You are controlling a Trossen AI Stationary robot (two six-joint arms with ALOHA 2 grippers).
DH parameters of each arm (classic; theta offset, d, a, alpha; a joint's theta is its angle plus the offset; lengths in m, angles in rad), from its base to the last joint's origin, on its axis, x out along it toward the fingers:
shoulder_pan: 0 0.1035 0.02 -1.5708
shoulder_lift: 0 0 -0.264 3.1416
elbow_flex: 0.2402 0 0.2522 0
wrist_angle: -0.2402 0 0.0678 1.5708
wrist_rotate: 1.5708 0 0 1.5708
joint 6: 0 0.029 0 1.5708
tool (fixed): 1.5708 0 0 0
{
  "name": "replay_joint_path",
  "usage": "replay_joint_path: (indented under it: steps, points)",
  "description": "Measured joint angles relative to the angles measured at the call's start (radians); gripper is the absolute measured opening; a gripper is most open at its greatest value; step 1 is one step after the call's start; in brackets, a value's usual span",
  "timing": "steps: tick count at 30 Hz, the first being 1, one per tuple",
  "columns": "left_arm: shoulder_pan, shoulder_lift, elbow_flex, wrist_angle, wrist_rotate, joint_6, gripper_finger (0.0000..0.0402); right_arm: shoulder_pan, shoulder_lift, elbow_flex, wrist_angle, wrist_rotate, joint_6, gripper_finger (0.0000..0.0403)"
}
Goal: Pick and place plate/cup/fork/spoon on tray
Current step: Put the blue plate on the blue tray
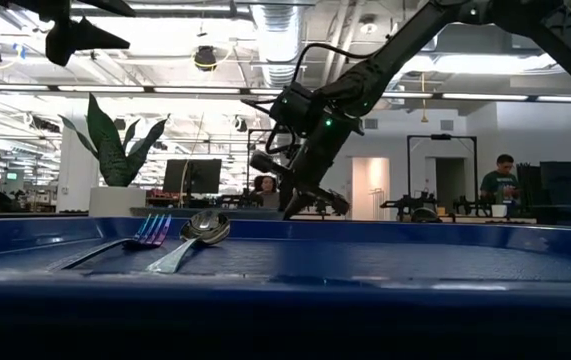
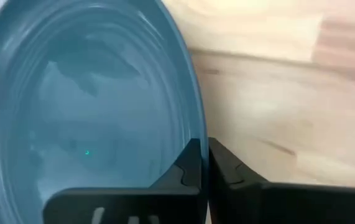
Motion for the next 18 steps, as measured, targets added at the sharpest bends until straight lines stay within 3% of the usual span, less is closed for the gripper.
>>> replay_joint_path:
  steps: [7, 18]
  points:
    - [0.0, 0.017, 0.0, -0.001, -0.003, -0.019, 0.0249, 0.012, -0.065, -0.002, -0.021, 0.043, -0.063, 0.0008]
    - [0.0, 0.134, 0.0, 0.029, -0.078, -0.071, 0.0249, 0.06, -0.314, -0.002, -0.211, 0.314, -0.181, 0.0004]
